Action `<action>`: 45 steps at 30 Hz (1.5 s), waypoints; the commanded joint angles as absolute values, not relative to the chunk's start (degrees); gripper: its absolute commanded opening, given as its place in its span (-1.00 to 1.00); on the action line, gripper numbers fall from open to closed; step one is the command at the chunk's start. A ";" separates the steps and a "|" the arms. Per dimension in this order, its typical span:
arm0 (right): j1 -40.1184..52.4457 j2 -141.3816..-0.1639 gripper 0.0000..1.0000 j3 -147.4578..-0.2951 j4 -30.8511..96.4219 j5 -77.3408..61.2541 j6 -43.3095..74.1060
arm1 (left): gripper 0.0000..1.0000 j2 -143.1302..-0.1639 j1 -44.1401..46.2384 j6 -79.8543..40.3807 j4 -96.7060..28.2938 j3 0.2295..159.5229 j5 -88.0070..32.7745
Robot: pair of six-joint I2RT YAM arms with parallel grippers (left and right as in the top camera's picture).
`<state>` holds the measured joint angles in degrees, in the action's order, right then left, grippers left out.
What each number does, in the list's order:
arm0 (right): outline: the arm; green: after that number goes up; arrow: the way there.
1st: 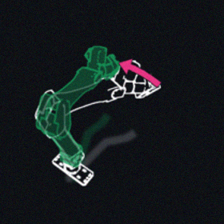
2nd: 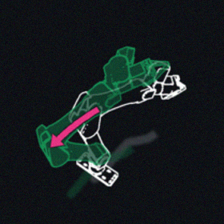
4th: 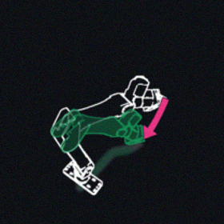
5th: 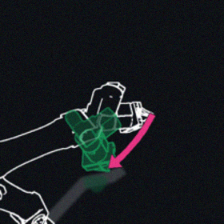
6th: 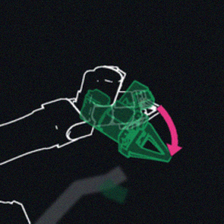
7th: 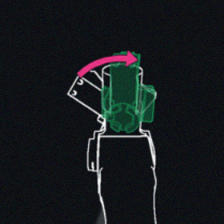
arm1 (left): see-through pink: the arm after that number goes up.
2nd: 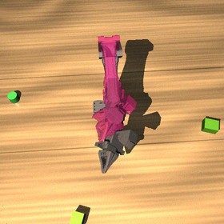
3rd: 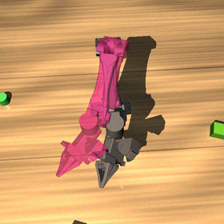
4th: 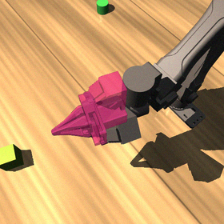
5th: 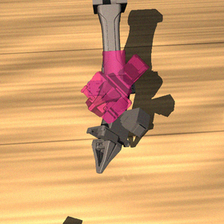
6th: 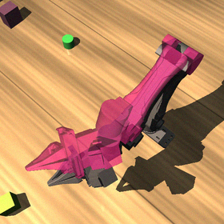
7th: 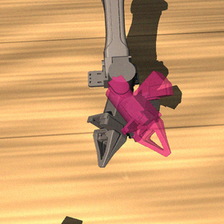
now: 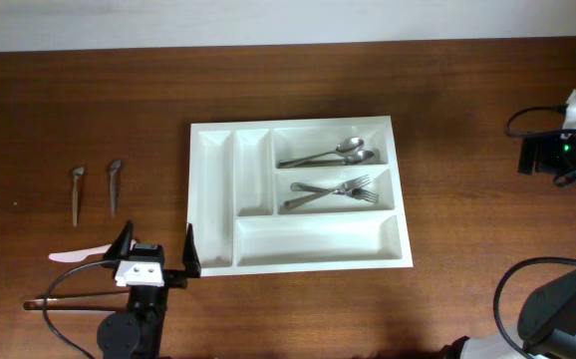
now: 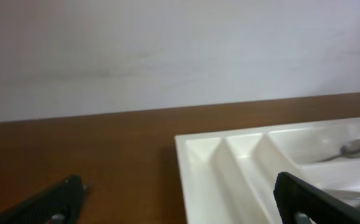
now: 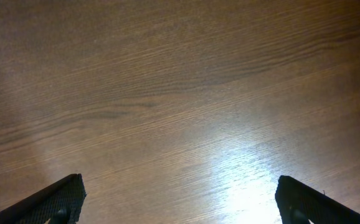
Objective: Pack container
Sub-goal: 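Release the spoon and retract the right gripper to the right side, then move the left gripper over the metal sticks at the left edge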
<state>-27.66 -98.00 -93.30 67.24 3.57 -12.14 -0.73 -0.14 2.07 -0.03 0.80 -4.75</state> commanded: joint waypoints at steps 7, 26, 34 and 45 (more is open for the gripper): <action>-27.73 -98.06 0.98 -92.88 67.22 3.07 -11.53 | 0.99 -5.89 -0.45 -0.49 -16.32 14.61 -0.75; -27.73 -98.06 0.98 -92.88 67.22 3.07 -11.53 | 0.99 -40.58 -0.60 -23.11 -48.51 52.60 17.54; -27.73 -98.06 0.98 -92.88 67.22 3.07 -11.53 | 0.99 -47.92 -0.54 -23.27 -59.57 60.58 12.95; -27.73 -98.06 0.97 -92.88 67.22 3.07 -11.53 | 0.99 -51.24 -6.98 -91.68 -91.46 60.51 33.89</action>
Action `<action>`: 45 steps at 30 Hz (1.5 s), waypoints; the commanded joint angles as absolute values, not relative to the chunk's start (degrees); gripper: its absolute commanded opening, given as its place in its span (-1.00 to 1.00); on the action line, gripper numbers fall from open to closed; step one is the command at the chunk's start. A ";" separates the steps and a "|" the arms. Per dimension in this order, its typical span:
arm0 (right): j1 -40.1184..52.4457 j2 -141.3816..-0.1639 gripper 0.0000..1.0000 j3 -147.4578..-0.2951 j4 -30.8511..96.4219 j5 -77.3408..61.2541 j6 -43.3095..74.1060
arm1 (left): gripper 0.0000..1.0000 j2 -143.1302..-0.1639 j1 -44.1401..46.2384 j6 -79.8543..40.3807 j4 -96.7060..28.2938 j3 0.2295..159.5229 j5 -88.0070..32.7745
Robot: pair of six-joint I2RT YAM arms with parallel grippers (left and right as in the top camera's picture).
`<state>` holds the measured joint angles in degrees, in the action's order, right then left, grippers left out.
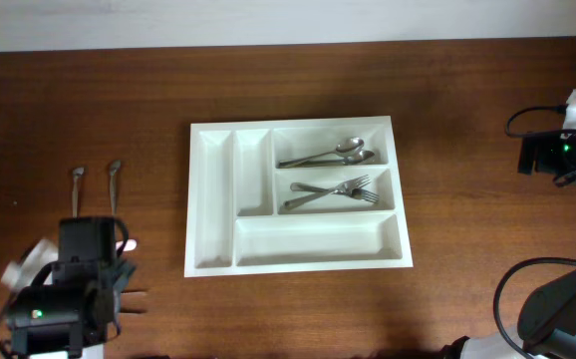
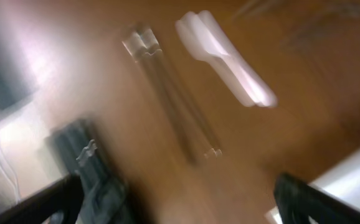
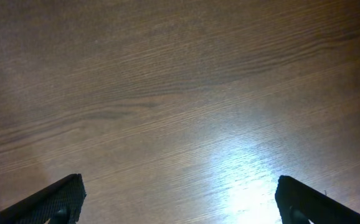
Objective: Pack container
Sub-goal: 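Move the left gripper over the metal sticks at the left edge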
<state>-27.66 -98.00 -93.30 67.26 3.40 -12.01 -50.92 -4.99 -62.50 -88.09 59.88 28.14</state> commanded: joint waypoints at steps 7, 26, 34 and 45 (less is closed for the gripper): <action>-27.73 -98.06 0.98 -92.88 67.22 3.07 -11.53 | 0.99 -51.40 -7.79 -86.72 -90.65 60.47 34.65; -27.73 -98.06 0.98 -92.88 67.22 3.07 -11.53 | 0.98 -71.44 -35.38 -52.95 -76.88 60.49 14.79; -27.73 -98.06 0.98 -92.88 67.22 3.07 -11.53 | 0.99 -71.50 -35.70 -49.56 -67.48 56.55 12.71; -27.73 -98.06 0.98 -92.88 67.22 3.07 -11.53 | 0.99 -80.40 -39.09 -60.82 -63.79 54.13 11.33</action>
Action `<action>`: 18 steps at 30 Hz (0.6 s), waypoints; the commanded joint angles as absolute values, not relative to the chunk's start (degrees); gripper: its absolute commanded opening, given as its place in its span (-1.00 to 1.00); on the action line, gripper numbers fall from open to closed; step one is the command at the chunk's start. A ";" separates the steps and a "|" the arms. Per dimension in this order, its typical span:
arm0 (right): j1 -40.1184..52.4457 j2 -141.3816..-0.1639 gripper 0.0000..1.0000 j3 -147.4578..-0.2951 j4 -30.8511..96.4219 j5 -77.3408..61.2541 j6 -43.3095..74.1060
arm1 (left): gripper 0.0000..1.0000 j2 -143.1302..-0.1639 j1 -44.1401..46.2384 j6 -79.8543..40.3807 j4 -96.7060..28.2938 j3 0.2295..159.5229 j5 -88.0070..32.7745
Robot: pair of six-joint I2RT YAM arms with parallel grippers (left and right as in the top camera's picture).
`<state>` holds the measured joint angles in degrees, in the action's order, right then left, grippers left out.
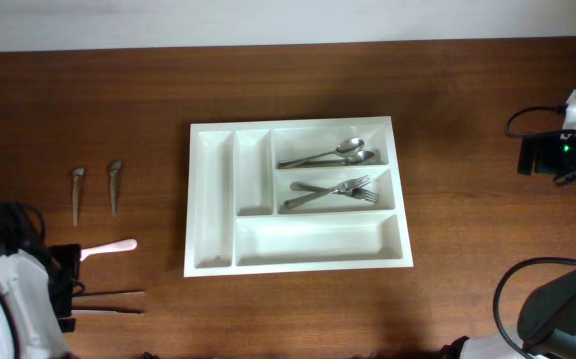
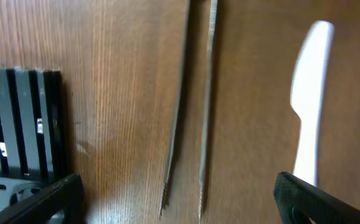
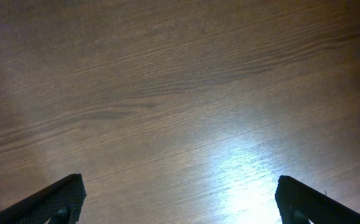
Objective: Pack container
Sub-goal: 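Move the left gripper over the metal sticks at the left edge, then lower the left gripper and grasp the two metal sticks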
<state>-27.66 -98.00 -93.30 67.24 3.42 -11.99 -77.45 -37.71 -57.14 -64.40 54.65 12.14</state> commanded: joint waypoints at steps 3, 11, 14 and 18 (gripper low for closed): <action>-27.73 -98.06 0.98 -92.88 67.22 3.07 -11.53 | 0.98 -83.68 -39.55 -60.80 -63.40 54.13 11.29; -27.73 -98.06 0.98 -92.88 67.22 3.07 -11.53 | 0.98 -88.27 -39.55 -52.86 -56.69 53.80 3.29; -27.73 -98.06 0.98 -92.88 67.22 3.07 -11.53 | 0.98 -88.29 -39.55 -50.65 -53.69 53.21 2.61; -27.73 -98.06 0.98 -92.88 67.22 3.07 -11.53 | 0.98 -88.29 -39.55 -50.41 -53.21 52.16 2.98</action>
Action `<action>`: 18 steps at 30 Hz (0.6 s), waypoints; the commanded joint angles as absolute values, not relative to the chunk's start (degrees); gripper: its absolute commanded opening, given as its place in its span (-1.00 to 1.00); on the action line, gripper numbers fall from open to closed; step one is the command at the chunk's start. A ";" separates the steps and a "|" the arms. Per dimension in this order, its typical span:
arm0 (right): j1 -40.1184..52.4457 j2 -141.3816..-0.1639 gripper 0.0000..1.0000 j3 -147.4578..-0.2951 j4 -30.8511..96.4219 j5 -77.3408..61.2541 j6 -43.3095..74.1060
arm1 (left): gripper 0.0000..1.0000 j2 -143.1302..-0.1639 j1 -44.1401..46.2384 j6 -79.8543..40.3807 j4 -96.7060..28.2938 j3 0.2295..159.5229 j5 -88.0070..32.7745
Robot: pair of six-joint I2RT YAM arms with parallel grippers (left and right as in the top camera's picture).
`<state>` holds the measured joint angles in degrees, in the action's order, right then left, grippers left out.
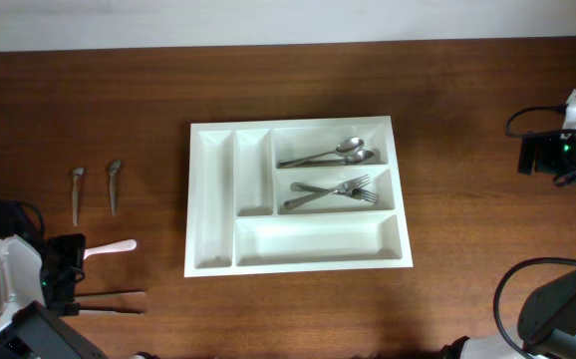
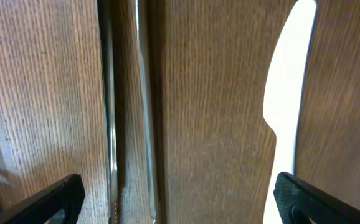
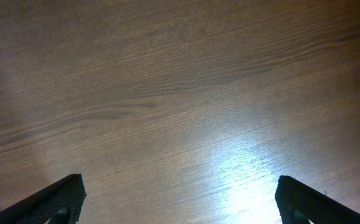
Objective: Pack container
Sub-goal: 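Lower the left gripper and grasp the two metal sticks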
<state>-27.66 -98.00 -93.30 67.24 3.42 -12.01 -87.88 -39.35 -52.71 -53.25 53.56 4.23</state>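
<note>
The white cutlery tray [image 1: 211, 199] lies mid-table, with two spoons [image 1: 328, 154] in its top right compartment and forks [image 1: 334, 191] in the one below. Left of it on the wood lie a white plastic knife [image 1: 109, 246], two thin metal sticks [image 1: 109, 299] and two small spoons [image 1: 94, 189]. My left gripper [image 2: 180, 208] is open, low over the table. The metal sticks [image 2: 127, 93] and the white knife [image 2: 286, 112] both lie between its fingers. My right gripper [image 3: 180, 205] is open over bare wood with nothing in it.
The tray's two narrow left compartments [image 1: 253, 170] and its long front compartment [image 1: 318, 239] hold nothing. My left arm [image 1: 9, 289] fills the front left corner of the table. A black unit with cables [image 1: 552, 150] sits at the far right edge.
My left gripper has come closer to the table: the sticks and the white knife look larger in its wrist view. Nothing was taken hold of. The right arm is unchanged.
My left gripper was open at the tray's front left corner, facing the wall. Then it was further left, above the white knife. Later it was at the far left looking down on the sticks and knife, and now it is lower over them.
</note>
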 commanded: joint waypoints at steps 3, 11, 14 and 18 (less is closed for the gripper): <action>-27.73 -98.06 0.98 -92.88 67.22 3.07 -11.53 | 0.98 -88.27 -39.55 -50.76 -53.67 50.24 2.92; -27.73 -98.06 0.98 -92.88 67.22 3.07 -11.53 | 0.98 -87.59 -39.55 -52.66 -54.68 46.74 5.69; -27.73 -98.06 0.98 -92.88 67.22 3.07 -11.53 | 0.98 -87.00 -39.55 -52.58 -54.70 46.74 6.74; -27.73 -98.06 0.98 -92.88 67.22 3.07 -11.53 | 0.98 -86.98 -39.55 -50.83 -53.36 46.46 7.09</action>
